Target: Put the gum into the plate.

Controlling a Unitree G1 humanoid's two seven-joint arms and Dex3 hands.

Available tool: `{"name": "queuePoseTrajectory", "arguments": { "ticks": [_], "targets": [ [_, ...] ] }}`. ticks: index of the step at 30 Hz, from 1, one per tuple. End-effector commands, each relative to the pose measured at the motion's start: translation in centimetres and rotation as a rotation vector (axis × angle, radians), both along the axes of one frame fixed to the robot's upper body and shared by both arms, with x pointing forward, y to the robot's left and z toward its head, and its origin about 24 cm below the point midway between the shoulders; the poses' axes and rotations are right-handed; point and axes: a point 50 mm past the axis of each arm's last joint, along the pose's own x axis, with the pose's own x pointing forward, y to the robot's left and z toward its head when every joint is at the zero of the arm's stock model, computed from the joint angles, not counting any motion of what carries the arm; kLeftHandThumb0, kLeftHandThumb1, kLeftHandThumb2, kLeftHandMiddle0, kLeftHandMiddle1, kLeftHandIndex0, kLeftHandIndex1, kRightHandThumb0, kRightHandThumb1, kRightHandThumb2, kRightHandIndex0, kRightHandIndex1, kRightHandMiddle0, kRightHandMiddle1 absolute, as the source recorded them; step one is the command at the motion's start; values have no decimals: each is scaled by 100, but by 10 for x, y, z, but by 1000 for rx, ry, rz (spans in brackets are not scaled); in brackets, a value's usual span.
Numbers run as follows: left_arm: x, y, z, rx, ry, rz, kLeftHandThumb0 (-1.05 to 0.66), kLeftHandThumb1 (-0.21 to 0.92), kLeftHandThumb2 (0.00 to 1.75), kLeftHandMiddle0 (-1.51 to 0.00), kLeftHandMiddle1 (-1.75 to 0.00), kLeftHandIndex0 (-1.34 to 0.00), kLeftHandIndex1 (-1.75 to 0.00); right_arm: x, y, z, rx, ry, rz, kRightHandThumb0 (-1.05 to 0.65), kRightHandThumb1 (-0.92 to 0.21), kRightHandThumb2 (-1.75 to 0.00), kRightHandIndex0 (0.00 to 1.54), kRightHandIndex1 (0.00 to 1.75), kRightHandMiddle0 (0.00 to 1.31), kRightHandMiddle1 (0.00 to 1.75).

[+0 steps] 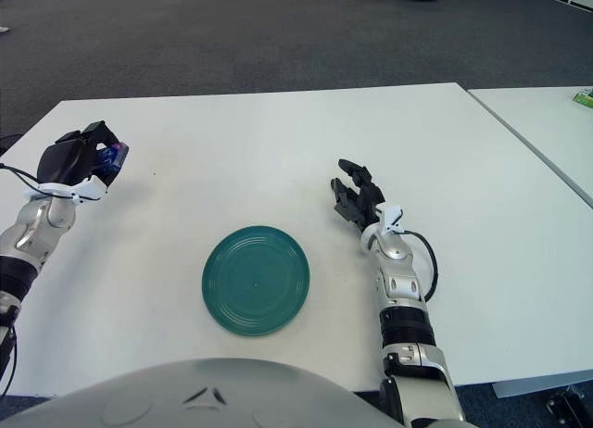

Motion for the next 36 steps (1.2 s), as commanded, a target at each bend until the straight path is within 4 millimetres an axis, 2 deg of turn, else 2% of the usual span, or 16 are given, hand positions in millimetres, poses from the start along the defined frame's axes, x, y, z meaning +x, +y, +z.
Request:
{"name": "queuePoseTrajectory", "arguments": {
  "ticks": [1,6,18,24,29,36],
  "targets": [
    [0,0,7,4,-17,-3,-46,42,118,-113,-175,-54,-175,-6,0,-9,-6,51,-3,-55,-92,-76,35,0,0,60],
    [1,-9,9,3,-27,-32,-46,42,118,-116,-175,-54,-175,-7,1,-8,-3,47,-3,-55,-92,-76,34,0,0,60],
    [2,-53,17,2,-24,-134,-45,43,117,-112,-175,-53,-175,-9,0,-9,-5,59,-5,-57,-92,-75,34,0,0,59],
    [-3,-91,14,12,-23,-256,-45,43,117,-111,-175,-53,-175,-9,1,-11,-4,66,-6,-57,-92,-75,33,0,0,58],
    [-12,-120,23,14,-38,-402,-45,42,118,-109,-175,-54,-175,-10,2,-10,-4,68,-3,-57,-92,-75,32,0,0,58],
    [-25,-140,43,37,-57,-534,-45,42,118,-112,-175,-54,-175,-10,4,-10,4,71,-6,-56,-92,-75,33,0,0,60]
  ]
}}
